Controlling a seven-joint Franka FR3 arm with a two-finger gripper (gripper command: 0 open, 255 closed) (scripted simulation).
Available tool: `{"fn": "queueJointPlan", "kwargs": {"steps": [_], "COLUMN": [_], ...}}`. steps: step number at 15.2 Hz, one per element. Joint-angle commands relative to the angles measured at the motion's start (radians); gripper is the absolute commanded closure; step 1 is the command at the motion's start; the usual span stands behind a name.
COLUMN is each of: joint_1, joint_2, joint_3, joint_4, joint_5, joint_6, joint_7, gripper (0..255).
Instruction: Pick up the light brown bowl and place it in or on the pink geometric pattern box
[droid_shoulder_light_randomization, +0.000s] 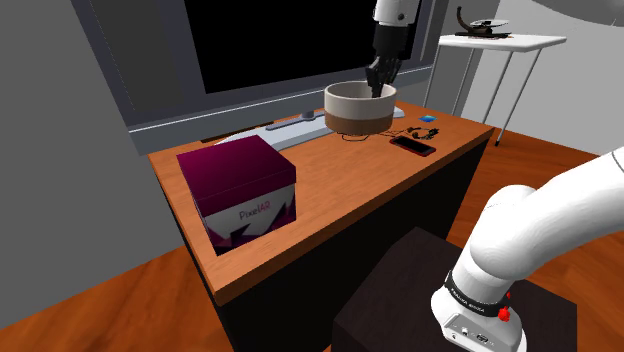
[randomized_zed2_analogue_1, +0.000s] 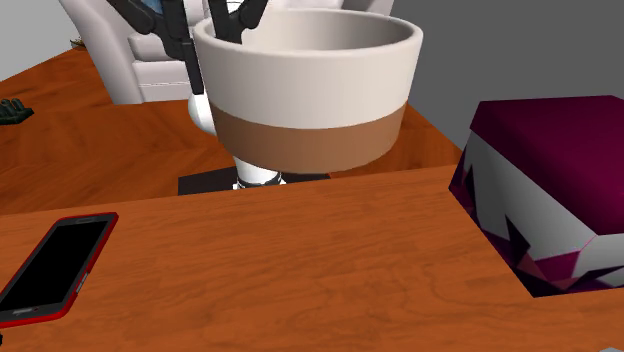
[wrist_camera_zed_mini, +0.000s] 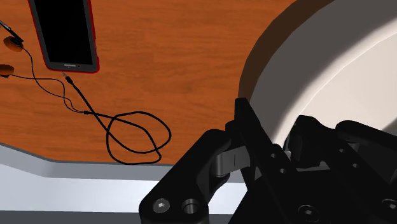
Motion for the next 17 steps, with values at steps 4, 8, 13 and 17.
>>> {"fn": "queueJointPlan", "kwargs": {"steps": [4, 8, 13, 17], "joint_1": [0.002, 0.003, 0.022, 0.047], "joint_2": [0.033, 0.061, 0.102, 0.152], "joint_3": [0.0, 0.001, 0.056, 0.128], "joint_4": [0.098, 0.178, 0.242, 0.29], "joint_5": [0.003, 0.005, 0.029, 0.054], "joint_6": [-0.064, -0.117, -0.142, -0.141], "joint_7": [-0.003, -0.005, 0.067, 0.164], "gripper": [255, 255, 255, 255]}}
